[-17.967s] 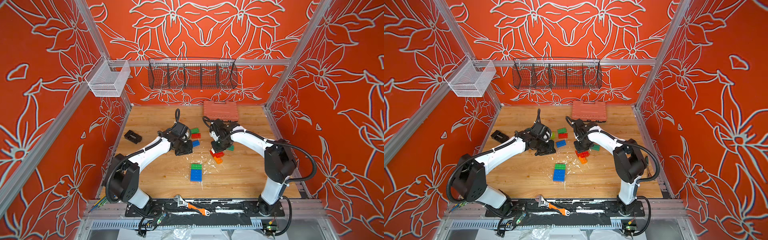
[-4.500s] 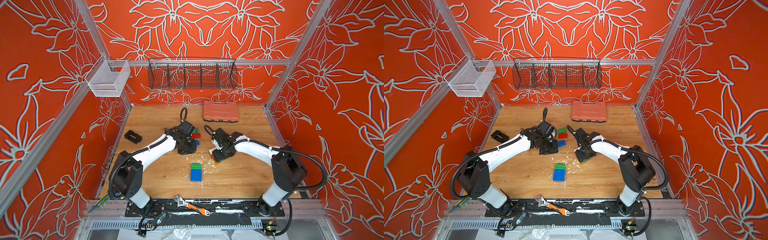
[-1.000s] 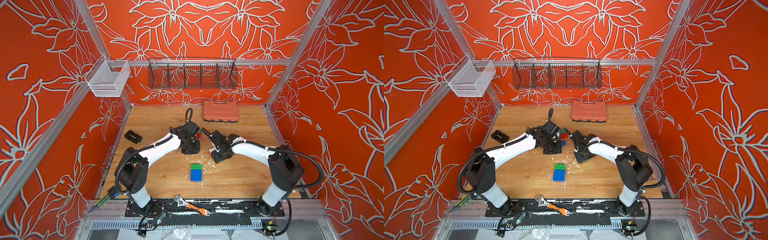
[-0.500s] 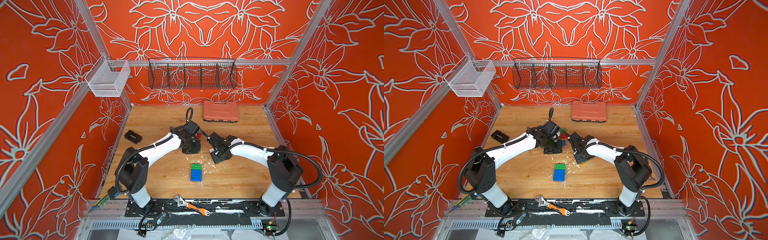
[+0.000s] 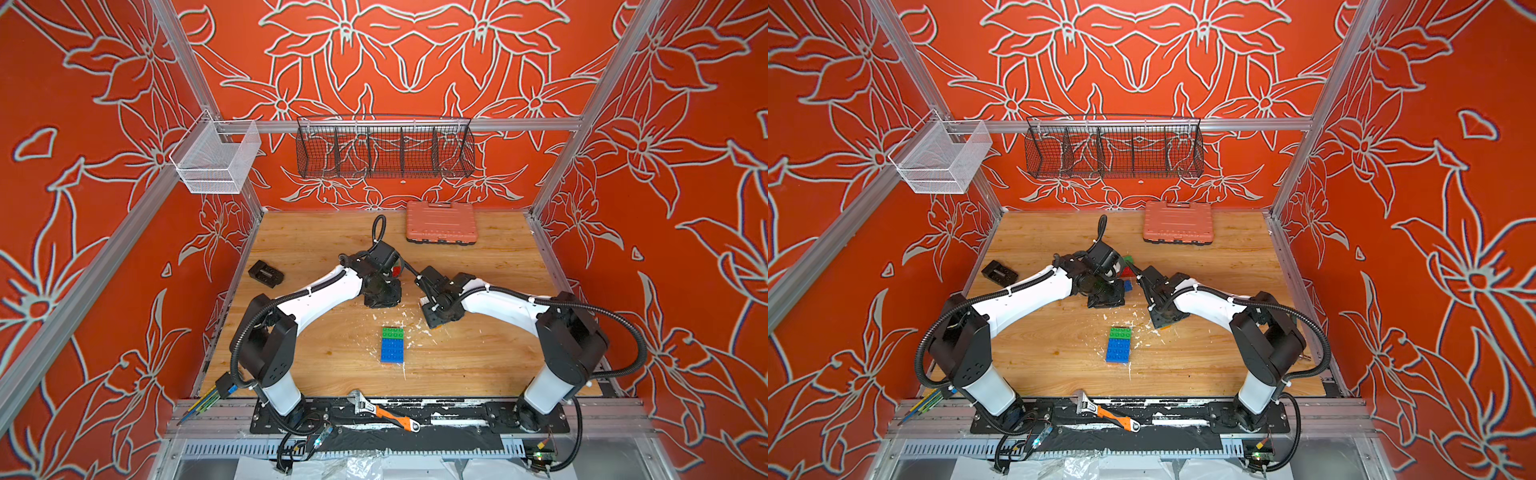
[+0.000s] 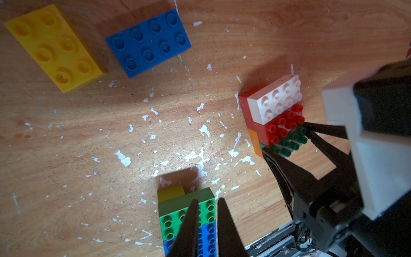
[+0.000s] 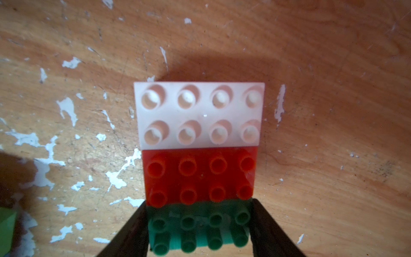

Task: Assemble a rectangle with lego
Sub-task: Assemble the lego brick with the lego brick, then adjust the lego brick at the center of the board.

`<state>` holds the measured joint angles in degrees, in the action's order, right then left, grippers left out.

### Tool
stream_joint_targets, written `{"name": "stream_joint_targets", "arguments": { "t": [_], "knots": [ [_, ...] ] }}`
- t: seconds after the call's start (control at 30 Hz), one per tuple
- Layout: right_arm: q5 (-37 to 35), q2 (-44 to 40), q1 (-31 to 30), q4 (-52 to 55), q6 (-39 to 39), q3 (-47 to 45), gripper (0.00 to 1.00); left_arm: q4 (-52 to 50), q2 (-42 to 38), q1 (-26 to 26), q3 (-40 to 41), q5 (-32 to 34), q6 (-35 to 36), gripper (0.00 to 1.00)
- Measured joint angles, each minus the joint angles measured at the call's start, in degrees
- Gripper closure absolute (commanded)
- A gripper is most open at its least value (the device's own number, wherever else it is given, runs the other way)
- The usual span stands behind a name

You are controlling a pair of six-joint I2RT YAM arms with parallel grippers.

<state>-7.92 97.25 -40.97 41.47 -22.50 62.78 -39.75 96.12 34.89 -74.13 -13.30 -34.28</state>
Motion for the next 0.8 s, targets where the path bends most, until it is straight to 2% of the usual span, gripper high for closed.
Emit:
{"name": "stream_joint_targets", "arguments": {
  "t": [0.2,0.23,0.3,0.5,0.6,0.73,0.8],
  "knots": [
    [0.5,0.8,0.3,2.3,0.6,1.9,0.30,0.0,0.0,0.0,0.0,-0.1,0.0,0.81],
    [0.5,0.8,0.4,2.9,0.7,2.0,0.28,0.0,0.0,0.0,0.0,-0.1,0.0,0.76],
    [0.4,0.9,0.5,4.7,1.1,2.0,0.25,-0.1,0.0,0.0,-0.2,-0.2,0.4,0.69],
    [0.4,0.4,0.8,8.3,1.5,1.9,0.19,-0.4,0.4,0.0,-2.1,-1.3,0.4,0.68],
    [0.6,-1.1,1.0,9.3,1.6,2.4,0.19,-0.5,2.4,0.1,-3.6,-2.5,0.4,0.74],
    [2.8,-6.0,3.0,9.3,2.6,3.1,0.23,-0.7,7.4,1.1,-5.7,-3.8,0.2,0.92],
    [4.4,-9.4,5.5,9.2,3.3,3.3,0.25,-0.5,10.1,1.9,-6.6,-4.4,0.2,0.96]
  ]
}}
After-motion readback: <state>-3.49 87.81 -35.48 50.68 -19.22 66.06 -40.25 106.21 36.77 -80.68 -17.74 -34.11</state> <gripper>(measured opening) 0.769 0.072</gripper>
